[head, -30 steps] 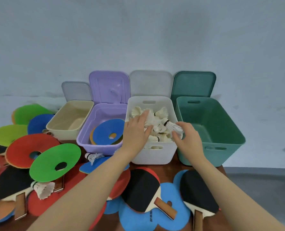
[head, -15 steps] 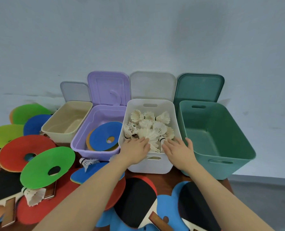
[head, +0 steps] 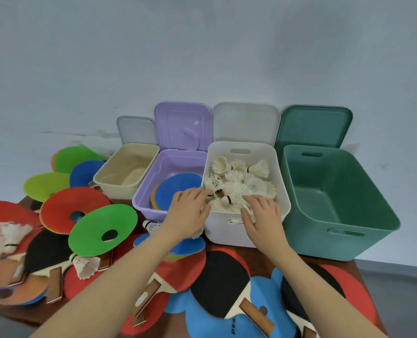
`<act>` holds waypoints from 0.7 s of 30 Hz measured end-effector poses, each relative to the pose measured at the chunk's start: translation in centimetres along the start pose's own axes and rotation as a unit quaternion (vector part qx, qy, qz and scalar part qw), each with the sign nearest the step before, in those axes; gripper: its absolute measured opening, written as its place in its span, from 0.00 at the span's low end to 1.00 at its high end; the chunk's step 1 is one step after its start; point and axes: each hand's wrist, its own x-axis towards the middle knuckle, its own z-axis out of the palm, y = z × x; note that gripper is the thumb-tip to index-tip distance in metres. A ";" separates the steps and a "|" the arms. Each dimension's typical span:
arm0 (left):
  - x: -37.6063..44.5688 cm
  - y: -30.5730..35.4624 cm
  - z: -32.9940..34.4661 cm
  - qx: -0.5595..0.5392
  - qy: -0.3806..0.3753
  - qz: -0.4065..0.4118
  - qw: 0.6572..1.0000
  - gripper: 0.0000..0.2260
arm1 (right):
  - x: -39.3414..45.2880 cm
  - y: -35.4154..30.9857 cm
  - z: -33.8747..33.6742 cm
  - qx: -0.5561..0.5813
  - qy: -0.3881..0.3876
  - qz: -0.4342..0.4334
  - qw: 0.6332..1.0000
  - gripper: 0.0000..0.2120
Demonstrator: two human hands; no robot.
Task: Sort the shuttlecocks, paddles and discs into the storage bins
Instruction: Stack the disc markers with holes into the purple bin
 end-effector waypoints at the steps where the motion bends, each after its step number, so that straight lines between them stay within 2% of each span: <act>1: -0.7 -1.0 -0.4 -0.007 0.001 -0.011 1.000 0.21 | -0.2 -0.9 0.2 0.017 0.004 -0.008 1.000 0.19; 6: -5.0 -6.2 -1.0 -0.022 0.009 -0.038 0.999 0.19 | -1.5 -5.2 2.4 0.075 -0.012 -0.038 0.996 0.15; 8: -6.7 -8.2 -0.5 -0.030 0.001 -0.067 0.997 0.18 | -2.5 -6.7 3.6 0.087 -0.032 -0.020 0.995 0.16; 12: -9.5 -11.2 1.0 -0.011 -0.068 -0.132 0.989 0.20 | -4.3 -8.4 6.7 0.023 -0.133 0.077 0.988 0.14; 15: -10.7 -12.3 2.3 -0.015 -0.118 -0.157 0.980 0.23 | -5.3 -9.3 8.5 0.002 -0.248 0.187 0.950 0.20; 17: -11.0 -12.9 2.7 -0.024 -0.123 -0.159 0.979 0.24 | -5.8 -10.2 9.2 0.029 -0.262 0.226 0.938 0.22; 21: -11.3 -13.9 3.8 -0.068 -0.150 -0.154 0.974 0.26 | -6.2 -11.7 9.9 0.081 -0.223 0.303 0.923 0.20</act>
